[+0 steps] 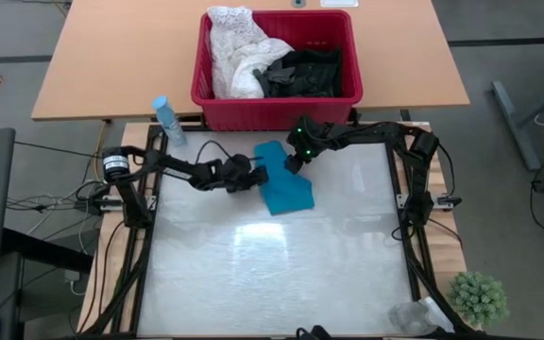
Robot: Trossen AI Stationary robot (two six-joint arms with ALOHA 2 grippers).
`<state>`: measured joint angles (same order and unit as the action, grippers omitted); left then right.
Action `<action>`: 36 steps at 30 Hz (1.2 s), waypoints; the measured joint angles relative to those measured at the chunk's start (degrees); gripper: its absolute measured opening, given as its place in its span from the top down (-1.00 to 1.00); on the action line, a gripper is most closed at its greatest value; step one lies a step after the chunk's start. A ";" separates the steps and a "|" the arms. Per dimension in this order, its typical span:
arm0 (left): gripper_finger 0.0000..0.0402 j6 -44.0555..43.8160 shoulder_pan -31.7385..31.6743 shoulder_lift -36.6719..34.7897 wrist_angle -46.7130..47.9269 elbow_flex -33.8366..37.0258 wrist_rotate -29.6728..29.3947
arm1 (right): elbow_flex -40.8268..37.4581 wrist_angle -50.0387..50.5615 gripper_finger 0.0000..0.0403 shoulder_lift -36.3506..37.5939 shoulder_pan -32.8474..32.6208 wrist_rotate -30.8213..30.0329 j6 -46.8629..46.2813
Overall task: Fold laundry
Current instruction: Fold the blue shorts
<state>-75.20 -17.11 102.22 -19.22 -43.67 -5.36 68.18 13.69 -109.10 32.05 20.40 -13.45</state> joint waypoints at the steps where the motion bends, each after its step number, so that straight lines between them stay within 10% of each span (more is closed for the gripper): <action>1: -0.27 -1.82 0.86 0.20 -0.05 -0.04 -1.52 | -0.02 -0.04 0.02 0.02 -0.04 0.00 0.00; 21: -0.21 -7.60 1.81 7.40 2.90 -5.95 -5.23 | 0.24 0.08 0.10 -5.95 -3.25 -1.25 0.67; 36: 0.96 -2.28 0.65 8.82 -0.56 -5.99 -5.16 | -0.07 0.64 0.88 -4.02 -3.04 3.64 -0.05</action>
<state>-77.48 -16.46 111.04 -19.77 -49.66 -10.51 68.11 14.33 -113.12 29.02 24.05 -13.51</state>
